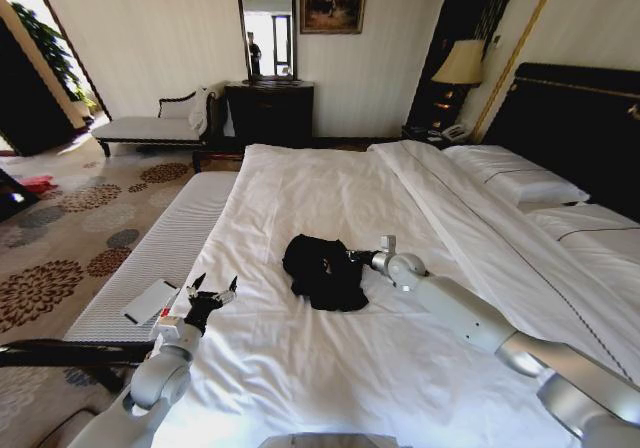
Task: Fold the clothes on the bed.
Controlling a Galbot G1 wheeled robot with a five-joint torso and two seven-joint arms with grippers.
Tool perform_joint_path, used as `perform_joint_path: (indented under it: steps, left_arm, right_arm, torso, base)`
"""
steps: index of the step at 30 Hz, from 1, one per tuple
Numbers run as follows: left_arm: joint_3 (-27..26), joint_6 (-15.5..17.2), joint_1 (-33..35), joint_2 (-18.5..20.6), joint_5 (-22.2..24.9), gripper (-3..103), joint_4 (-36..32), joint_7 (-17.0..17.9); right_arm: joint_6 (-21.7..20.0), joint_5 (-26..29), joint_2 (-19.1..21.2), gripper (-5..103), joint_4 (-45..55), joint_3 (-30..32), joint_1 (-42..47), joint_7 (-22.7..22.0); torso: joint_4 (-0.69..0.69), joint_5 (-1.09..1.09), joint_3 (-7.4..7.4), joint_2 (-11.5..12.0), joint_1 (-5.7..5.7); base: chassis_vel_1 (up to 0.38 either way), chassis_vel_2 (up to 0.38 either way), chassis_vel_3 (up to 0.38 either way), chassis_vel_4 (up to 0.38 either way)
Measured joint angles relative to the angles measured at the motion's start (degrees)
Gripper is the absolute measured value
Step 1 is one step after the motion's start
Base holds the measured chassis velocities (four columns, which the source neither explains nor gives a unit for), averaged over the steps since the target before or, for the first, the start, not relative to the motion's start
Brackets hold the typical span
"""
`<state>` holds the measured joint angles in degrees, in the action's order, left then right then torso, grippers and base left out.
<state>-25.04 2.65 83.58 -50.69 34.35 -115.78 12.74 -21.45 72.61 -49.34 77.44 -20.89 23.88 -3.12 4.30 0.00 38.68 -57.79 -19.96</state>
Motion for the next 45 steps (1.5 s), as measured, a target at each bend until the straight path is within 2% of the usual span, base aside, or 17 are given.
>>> perform_joint_path:
  steps: [4, 5, 9, 11, 14, 16, 19, 24, 30, 35, 40, 43, 44, 45]
  left_arm:
    - [4.1, 1.9, -6.7, 3.8, 5.9, 100, 1.8, 1.4]
    - [4.1, 1.9, -6.7, 3.8, 5.9, 100, 1.8, 1.4]
    - [10.3, 4.2, -18.0, 5.7, 12.5, 100, 5.7, 2.3]
    - [11.6, 4.5, -20.1, 6.0, 13.6, 100, 6.8, 2.2]
    - [18.1, 5.7, -28.2, 7.5, 18.2, 100, 11.3, 0.3]
    - [19.6, 5.8, -29.9, 7.8, 19.0, 100, 12.4, -0.2]
    - [25.6, 6.2, -36.0, 8.0, 21.1, 100, 16.5, -1.9]
    - [31.7, 7.3, -42.9, 6.2, 24.8, 100, 20.5, -3.7]
    - [39.7, 7.7, -49.3, 3.5, 26.7, 100, 24.9, -5.0]
    - [42.4, 7.9, -51.6, 0.3, 28.5, 100, 28.8, -4.9]
    - [42.8, 8.2, -53.3, -3.3, 30.4, 100, 31.5, -4.4]
    - [43.2, 8.3, -54.1, -4.3, 30.7, 100, 32.4, -4.3]
    - [43.4, 8.4, -54.5, -4.8, 31.1, 103, 32.9, -4.2]
    - [43.5, 8.4, -54.6, -5.2, 31.4, 101, 33.3, -3.9]
  right_arm:
    - [0.0, 0.0, 0.5, 0, 0.7, 0.1, 0.0, 0.0]
    - [0.0, 0.0, 0.5, 0, 0.7, 0.1, 0.0, 0.0]
    - [-0.2, 0.1, 0.6, 0, 1.7, 0.0, 0.0, -0.5]
    - [-0.3, 0.1, 0.6, 0, 2.0, 0.0, 0.1, -0.6]
    - [-0.4, 0.1, 0.5, 0, 2.4, 0.0, 0.2, -1.1]
    - [-0.5, 0.1, 0.4, 0, 2.4, 0.0, 0.2, -1.1]
    - [-0.5, 0.2, 0.0, 0, 2.3, 0.0, -0.3, -1.2]
    - [-0.7, 0.2, -0.5, 0, 1.8, 0.7, -0.5, -1.3]
    - [-0.8, -0.1, -1.1, 0, 1.1, 1.1, -0.2, -1.4]
    - [-0.8, -0.3, -1.2, 0, 0.3, 1.1, -0.4, -1.3]
    - [-0.8, -0.6, -1.2, 0, -0.5, 1.2, -0.5, -1.1]
    - [-0.8, -0.7, -1.1, 0, -0.5, 1.2, -0.3, -1.0]
    - [-0.8, -0.8, -1.0, 0, -0.4, 1.2, -0.1, -1.0]
    - [-0.8, -0.8, -1.0, 0, -0.2, 1.3, 0.0, -1.0]
  torso:
    - [0.0, 0.0, 0.0, 0.0, 0.0]
    - [0.0, 0.0, 0.0, 0.0, 0.0]
    - [0.03, -0.01, 0.0, 0.0, 0.0]
    - [0.02, -0.01, 0.0, 0.0, -0.01]
    - [0.01, -0.01, 0.01, 0.0, -0.01]
    - [0.01, 0.0, 0.01, 0.0, -0.01]
    - [0.0, -0.01, 0.01, 0.0, -0.01]
    - [0.0, 0.0, 0.01, 0.0, -0.01]
    - [0.01, 0.0, 0.01, 0.0, -0.01]
    - [0.0, 0.0, 0.0, 0.0, -0.01]
    - [0.02, 0.01, 0.0, 0.0, -0.01]
    - [0.01, 0.01, 0.0, 0.0, -0.01]
    - [0.02, 0.02, 0.0, 0.0, -0.01]
    - [0.02, 0.01, 0.0, 0.0, -0.01]
  base:
    - [0.0, 0.0, 0.0, 0.0]
    - [0.0, 0.0, 0.0, 0.0]
    - [0.0, 0.0, 0.0, 0.0]
    - [0.0, 0.0, 0.0, 0.0]
    - [0.0, 0.0, 0.0, 0.0]
    - [0.0, 0.0, 0.0, 0.0]
    - [0.0, 0.0, 0.0, 0.0]
    - [0.0, 0.0, 0.0, 0.0]
    - [0.0, 0.0, 0.0, 0.0]
    - [0.0, 0.0, 0.0, 0.0]
    - [0.0, 0.0, 0.0, 0.0]
    - [0.0, 0.0, 0.0, 0.0]
    - [0.0, 0.0, 0.0, 0.0]
    - [0.0, 0.0, 0.0, 0.0]
